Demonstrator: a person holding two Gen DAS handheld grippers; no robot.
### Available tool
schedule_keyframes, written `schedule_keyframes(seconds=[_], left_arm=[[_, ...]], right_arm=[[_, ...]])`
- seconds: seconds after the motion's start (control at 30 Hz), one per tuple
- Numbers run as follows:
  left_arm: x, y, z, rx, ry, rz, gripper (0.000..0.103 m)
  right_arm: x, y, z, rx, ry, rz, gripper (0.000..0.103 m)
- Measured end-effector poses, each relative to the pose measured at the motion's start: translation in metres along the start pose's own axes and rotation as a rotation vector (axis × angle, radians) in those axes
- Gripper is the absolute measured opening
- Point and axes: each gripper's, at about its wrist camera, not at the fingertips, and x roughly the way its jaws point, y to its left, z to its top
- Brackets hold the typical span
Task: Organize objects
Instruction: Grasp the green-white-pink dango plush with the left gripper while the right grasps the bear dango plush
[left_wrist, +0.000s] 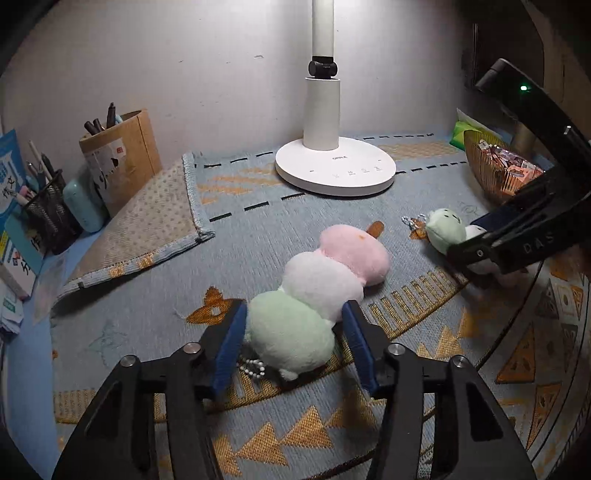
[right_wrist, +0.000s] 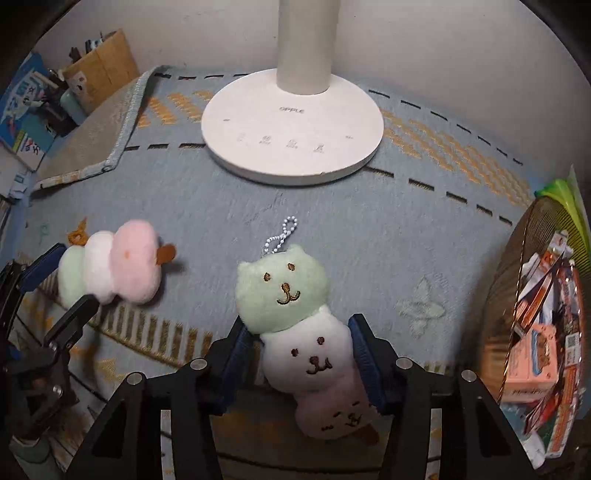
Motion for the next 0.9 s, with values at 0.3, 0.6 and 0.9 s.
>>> schedule_keyframes(seconds=[0.3,0.6,0.9], left_arm=[[-0.066,-0.018,-0.056,-0.117,0.056,-0.036,0.039],[-0.068,-0.018,-0.077,-0.152,0.031,0.062,0.066],[-0.067,-0.018,-0.077,-0.144,0.031,0.053,0.073]], right_arm=[[-0.043,0.010,-0.118,0.112,-0.029,0.240,0.053],[-0.037,0.028,-0.145,-0.034,-0.160,0.121,0.063],[-0.058,0.011,-0.190,-0.036,-0.371,0.002,0.084]])
